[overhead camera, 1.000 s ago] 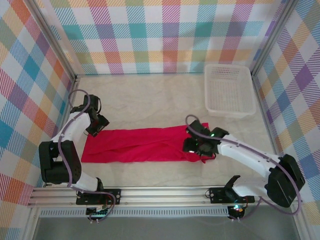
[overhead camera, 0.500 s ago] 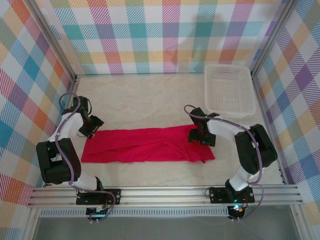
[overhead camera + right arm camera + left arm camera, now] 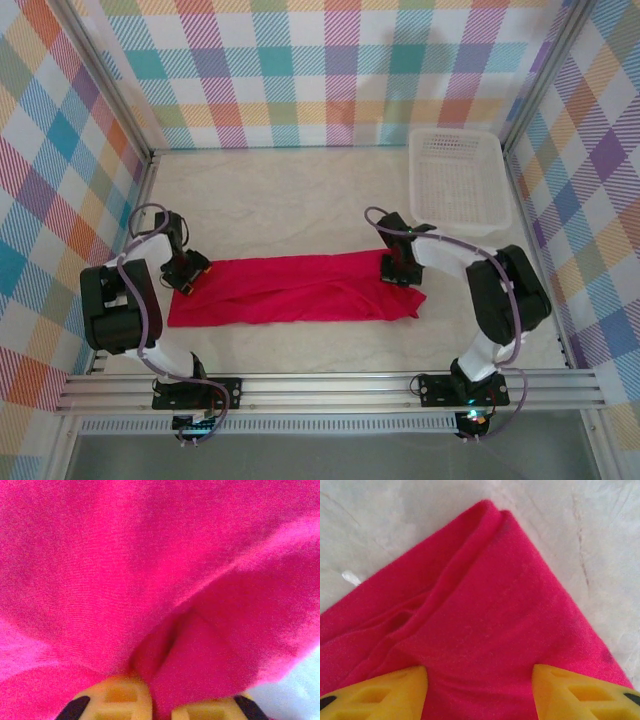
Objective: Fold the inside-out t-shirt
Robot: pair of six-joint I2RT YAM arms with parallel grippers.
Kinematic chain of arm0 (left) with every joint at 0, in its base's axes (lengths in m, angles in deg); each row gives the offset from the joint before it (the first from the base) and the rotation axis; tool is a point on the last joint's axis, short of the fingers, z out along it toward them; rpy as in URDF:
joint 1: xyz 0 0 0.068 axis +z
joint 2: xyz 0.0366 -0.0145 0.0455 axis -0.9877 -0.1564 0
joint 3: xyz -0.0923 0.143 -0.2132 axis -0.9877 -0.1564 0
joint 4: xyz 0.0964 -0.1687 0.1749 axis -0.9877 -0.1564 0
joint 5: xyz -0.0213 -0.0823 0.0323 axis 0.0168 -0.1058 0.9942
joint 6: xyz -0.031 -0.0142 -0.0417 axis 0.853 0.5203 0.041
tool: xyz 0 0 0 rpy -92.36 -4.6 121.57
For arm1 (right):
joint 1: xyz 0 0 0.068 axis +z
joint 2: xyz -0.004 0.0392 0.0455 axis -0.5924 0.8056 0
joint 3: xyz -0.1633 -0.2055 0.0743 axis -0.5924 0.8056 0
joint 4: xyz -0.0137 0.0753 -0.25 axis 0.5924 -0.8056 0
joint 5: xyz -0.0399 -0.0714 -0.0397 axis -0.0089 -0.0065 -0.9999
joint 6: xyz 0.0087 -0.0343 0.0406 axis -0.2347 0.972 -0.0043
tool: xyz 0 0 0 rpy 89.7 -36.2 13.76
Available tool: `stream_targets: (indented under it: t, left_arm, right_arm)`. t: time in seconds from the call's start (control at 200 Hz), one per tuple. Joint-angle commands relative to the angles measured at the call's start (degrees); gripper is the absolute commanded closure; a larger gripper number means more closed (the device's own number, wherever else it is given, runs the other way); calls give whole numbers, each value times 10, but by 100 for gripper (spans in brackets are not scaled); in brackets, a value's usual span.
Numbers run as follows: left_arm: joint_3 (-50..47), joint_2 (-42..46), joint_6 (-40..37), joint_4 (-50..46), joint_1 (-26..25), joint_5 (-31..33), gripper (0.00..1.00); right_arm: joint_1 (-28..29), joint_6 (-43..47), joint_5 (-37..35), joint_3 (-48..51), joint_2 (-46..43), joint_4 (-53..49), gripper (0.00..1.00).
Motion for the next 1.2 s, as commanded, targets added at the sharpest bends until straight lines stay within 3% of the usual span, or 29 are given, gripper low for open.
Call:
stream_targets:
  t: [0.0, 0.09, 0.24, 0.335, 0.415, 0.555, 0.695, 0.825, 1.195]
  left_arm:
    - [-19, 38, 23, 16, -42, -28, 43]
    - [-27, 90, 33, 0, -76, -25, 42]
    - [32, 143, 10, -63, -72, 30, 39]
    - [70, 145, 4, -85, -66, 24, 39]
    - [85, 144, 2, -91, -60, 1, 39]
    - [94, 143, -7, -99, -21, -48, 39]
    - [95, 151, -9, -98, 25, -87, 39]
    - [99, 154, -13, -102, 47, -96, 39]
    - [96, 152, -32, -113, 109, -120, 39]
  right_arm:
    - [-37, 24, -54, 27, -79, -68, 94]
    - [-58, 44, -70, 30, -135, -88, 94]
    - [-59, 60, -80, -7, -182, -126, 95]
    - [-50, 50, -64, -41, -185, -149, 98]
    - [-13, 30, -78, -77, -184, -172, 99]
    - [107, -30, -113, -164, -161, -205, 99]
    - [226, -81, -129, -274, -78, -211, 99]
    - [301, -89, -130, -395, 36, -204, 98]
    - [370, -52, -59, -765, 345, -241, 98]
